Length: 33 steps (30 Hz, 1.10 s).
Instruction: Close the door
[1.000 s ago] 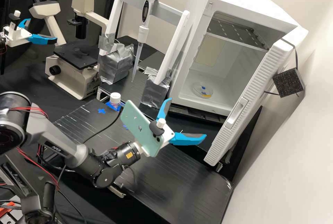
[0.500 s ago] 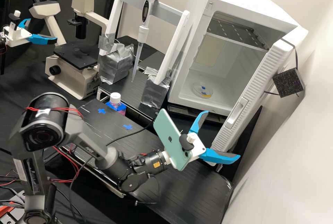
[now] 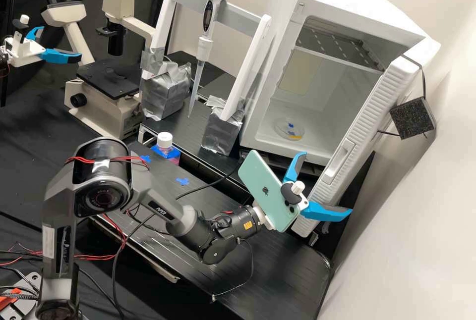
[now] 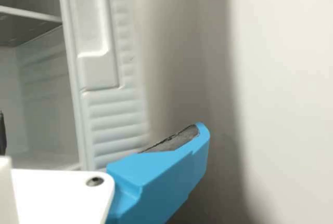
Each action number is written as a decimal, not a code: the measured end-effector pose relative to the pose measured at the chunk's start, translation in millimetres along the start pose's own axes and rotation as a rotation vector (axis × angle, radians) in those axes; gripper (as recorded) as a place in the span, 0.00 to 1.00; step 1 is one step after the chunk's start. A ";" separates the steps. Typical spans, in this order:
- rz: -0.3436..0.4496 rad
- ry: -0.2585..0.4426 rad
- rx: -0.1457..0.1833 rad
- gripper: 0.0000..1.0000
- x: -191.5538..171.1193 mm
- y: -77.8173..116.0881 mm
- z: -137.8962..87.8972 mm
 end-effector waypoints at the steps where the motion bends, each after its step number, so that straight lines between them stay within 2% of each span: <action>1: -0.015 0.003 0.009 1.00 0.0 -1.4 -0.3; 5: -0.027 0.004 0.056 1.00 -1.0 -2.7 -0.6; 9: -0.058 0.027 0.085 1.00 -9.4 -5.2 -8.8; 10: -0.069 0.036 0.085 1.00 -12.6 -6.4 -11.5; 16: -0.130 0.149 0.029 1.00 -36.6 -8.6 -47.3; 18: -0.135 0.188 0.026 1.00 -41.8 -10.1 -58.3; 23: -0.185 0.241 0.046 1.00 -43.6 -25.0 -75.1; 27: -0.251 0.282 0.078 1.00 -41.1 -43.0 -85.0; 33: -0.340 0.368 0.086 1.00 -35.5 -63.0 -103.2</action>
